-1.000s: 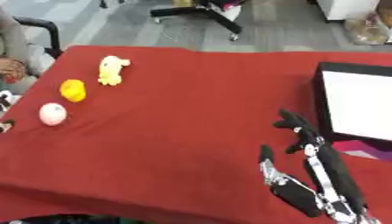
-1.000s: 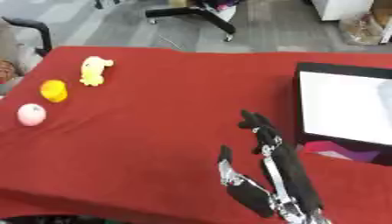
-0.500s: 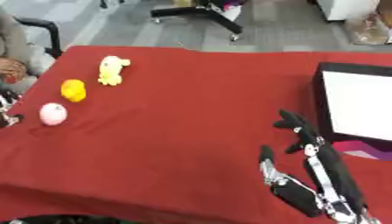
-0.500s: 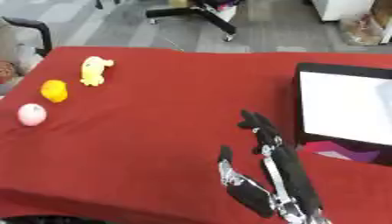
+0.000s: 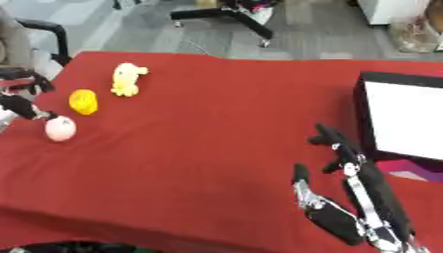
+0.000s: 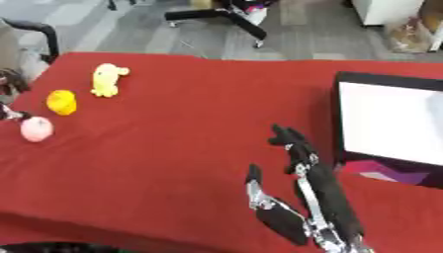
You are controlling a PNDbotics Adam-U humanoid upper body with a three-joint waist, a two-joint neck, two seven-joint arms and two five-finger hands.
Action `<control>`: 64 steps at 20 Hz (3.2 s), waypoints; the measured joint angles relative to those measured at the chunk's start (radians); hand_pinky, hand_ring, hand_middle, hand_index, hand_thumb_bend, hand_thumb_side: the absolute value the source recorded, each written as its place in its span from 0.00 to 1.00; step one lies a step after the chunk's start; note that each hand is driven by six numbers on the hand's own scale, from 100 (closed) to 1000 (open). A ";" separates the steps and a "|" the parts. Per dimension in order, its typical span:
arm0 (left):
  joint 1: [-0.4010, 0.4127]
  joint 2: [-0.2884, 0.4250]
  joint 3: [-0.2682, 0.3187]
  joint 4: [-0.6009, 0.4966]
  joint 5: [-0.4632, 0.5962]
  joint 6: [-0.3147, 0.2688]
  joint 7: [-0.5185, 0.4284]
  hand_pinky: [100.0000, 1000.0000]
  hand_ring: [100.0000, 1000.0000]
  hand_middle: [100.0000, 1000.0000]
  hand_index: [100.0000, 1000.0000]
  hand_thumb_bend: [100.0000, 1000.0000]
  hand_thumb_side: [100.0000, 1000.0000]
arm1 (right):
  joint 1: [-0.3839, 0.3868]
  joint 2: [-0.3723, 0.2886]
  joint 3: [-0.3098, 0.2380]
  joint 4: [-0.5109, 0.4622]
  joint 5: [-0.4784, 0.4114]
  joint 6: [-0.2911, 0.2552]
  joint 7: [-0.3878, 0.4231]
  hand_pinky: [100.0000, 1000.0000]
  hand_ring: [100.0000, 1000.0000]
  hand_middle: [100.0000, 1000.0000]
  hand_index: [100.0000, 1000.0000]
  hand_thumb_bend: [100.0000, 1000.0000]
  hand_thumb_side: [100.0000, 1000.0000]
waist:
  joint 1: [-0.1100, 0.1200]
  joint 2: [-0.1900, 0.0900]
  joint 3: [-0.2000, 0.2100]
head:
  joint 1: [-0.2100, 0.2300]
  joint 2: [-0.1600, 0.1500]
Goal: Pick up the objects with one hand, pass them to the other hand, and then place them into the box on the other side of the table.
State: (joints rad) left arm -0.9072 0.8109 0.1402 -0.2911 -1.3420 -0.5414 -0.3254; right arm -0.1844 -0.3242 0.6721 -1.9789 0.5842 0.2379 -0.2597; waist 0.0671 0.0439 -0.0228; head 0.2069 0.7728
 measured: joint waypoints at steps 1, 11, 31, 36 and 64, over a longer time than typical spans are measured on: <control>0.000 -0.003 0.002 -0.001 -0.015 0.000 -0.003 0.85 0.73 0.75 0.88 0.47 0.43 | 0.000 0.000 0.000 0.000 0.000 0.000 0.000 0.52 1.00 0.76 1.00 0.00 0.59 | 0.000 0.000 0.000 | -0.001 0.000; 0.012 -0.022 -0.005 0.033 -0.123 0.028 0.039 0.85 0.72 0.73 0.87 0.53 0.45 | -0.001 0.000 0.000 0.000 0.000 0.000 -0.001 0.52 1.00 0.76 1.00 0.00 0.59 | 0.002 0.001 -0.006 | -0.006 0.000; 0.023 -0.048 -0.028 0.074 -0.163 0.038 0.072 0.81 0.60 0.58 0.72 0.37 0.37 | -0.002 0.000 0.000 0.000 0.000 0.000 -0.001 0.52 1.00 0.76 1.00 0.00 0.60 | 0.002 0.005 -0.008 | -0.007 0.000; 0.023 -0.056 -0.028 0.067 -0.154 0.047 0.089 0.76 0.51 0.48 0.63 0.24 0.29 | -0.002 0.000 0.000 0.000 0.000 -0.001 -0.002 0.52 1.00 0.76 1.00 0.00 0.60 | 0.002 0.006 -0.008 | -0.007 0.000; 0.048 -0.055 0.064 -0.179 0.069 -0.086 0.158 0.62 0.34 0.25 0.33 0.00 0.16 | -0.005 0.002 0.000 0.000 0.000 0.000 -0.005 0.52 1.00 0.77 1.00 0.00 0.61 | 0.001 0.007 -0.001 | -0.086 0.000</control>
State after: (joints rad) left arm -0.8589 0.7559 0.2038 -0.4697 -1.2726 -0.6278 -0.1672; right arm -0.1889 -0.3222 0.6719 -1.9789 0.5841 0.2378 -0.2649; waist 0.0684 0.0507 -0.0238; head 0.1206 0.7728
